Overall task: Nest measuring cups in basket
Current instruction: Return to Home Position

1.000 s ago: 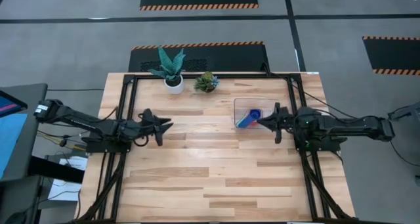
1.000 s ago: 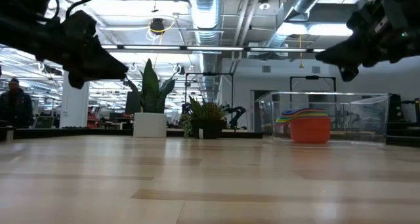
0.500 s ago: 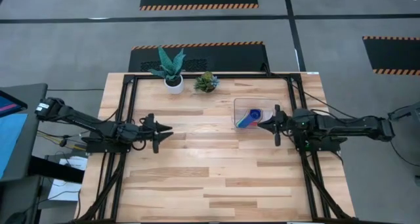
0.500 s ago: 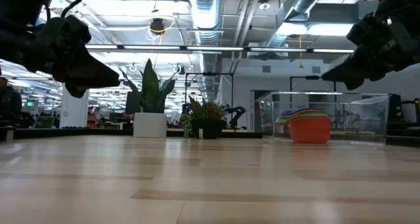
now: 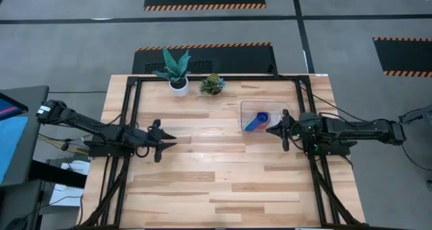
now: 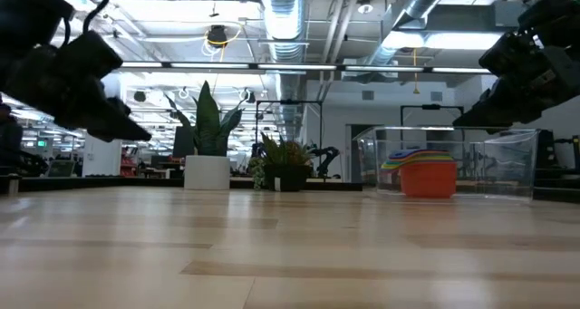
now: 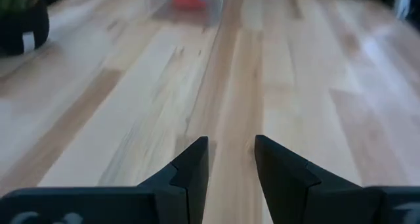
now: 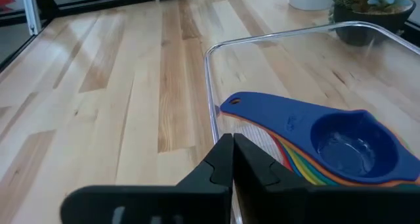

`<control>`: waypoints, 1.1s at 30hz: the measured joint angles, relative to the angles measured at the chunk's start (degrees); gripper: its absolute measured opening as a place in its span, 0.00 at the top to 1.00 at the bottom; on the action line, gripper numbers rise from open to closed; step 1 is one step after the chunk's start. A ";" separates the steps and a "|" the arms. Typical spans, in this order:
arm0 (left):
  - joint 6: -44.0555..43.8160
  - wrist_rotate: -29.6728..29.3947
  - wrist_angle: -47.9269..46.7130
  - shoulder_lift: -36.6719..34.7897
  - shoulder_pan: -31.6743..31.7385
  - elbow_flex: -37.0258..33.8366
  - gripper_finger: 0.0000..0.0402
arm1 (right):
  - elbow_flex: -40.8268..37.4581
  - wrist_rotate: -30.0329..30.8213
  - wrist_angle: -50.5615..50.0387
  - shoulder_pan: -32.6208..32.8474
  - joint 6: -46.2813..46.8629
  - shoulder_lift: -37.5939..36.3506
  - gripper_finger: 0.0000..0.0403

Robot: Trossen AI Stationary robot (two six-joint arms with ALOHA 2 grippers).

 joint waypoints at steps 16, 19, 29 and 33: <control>0.94 1.13 -10.88 -18.00 6.51 0.01 0.72 | -0.69 -0.06 -0.48 -3.47 0.08 -7.09 0.92; 0.96 1.10 -10.91 -22.31 8.35 0.00 0.72 | -3.28 0.17 6.46 -4.65 0.04 -12.70 0.93; 0.96 1.17 -10.87 -38.04 11.55 0.00 0.72 | -4.48 0.19 8.95 -5.05 0.04 -18.38 0.92; 0.98 0.43 -9.28 -38.40 12.28 0.02 0.72 | -4.48 0.15 8.96 -5.05 0.06 -18.62 0.92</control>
